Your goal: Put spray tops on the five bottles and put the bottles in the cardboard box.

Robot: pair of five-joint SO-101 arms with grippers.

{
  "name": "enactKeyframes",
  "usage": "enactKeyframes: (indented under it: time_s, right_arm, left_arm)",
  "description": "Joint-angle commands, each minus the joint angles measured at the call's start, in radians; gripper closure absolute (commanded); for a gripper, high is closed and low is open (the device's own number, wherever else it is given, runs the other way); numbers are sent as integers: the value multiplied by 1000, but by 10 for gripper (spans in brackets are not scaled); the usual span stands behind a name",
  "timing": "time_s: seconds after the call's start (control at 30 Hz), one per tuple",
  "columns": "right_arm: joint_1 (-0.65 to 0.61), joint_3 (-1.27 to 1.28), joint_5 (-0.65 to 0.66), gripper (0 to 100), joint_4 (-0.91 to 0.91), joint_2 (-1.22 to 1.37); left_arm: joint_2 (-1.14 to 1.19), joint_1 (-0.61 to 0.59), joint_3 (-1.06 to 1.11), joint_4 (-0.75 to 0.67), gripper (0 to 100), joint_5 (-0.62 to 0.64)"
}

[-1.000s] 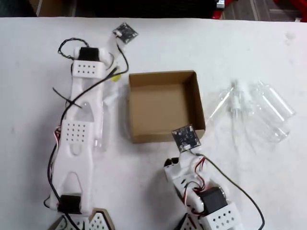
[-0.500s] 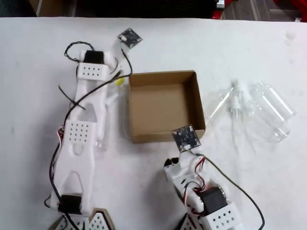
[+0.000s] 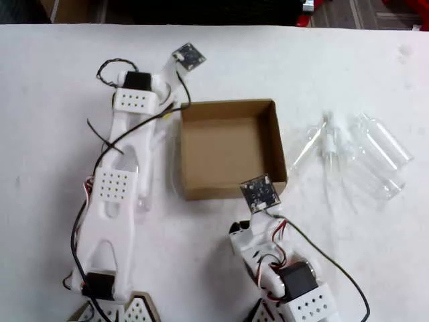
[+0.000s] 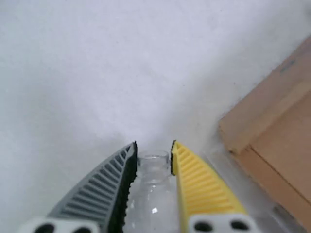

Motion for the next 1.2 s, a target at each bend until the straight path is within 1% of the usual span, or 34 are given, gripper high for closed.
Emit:
enactKeyframes:
  time_s: [0.0, 0.27, 0.4, 0.63, 0.73, 0.87, 1.0, 1.17]
  right_arm:
    - [10, 9, 11, 981, 2, -5]
    - [12, 9, 11, 981, 2, -5]
    - [12, 9, 11, 981, 2, -5]
    - [12, 9, 11, 981, 2, -5]
    - [12, 9, 11, 981, 2, -5]
    - [12, 9, 11, 981, 2, -5]
    - [12, 9, 11, 981, 2, -5]
    - [12, 9, 11, 981, 2, -5]
  left_arm:
    - [-54, 13, -15, 61, 917, -5]
    - [-243, 22, -15, 209, 921, 2]
    - [-348, 27, -15, 264, 981, 14]
    - [-513, 31, -6, 276, 977, 199]
    - [-595, 59, -5, 279, 977, 302]
    - [-717, 140, -3, 282, 977, 450]
    - [-819, 232, 15, 282, 977, 516]
    - [-946, 329, 184, 279, 977, 543]
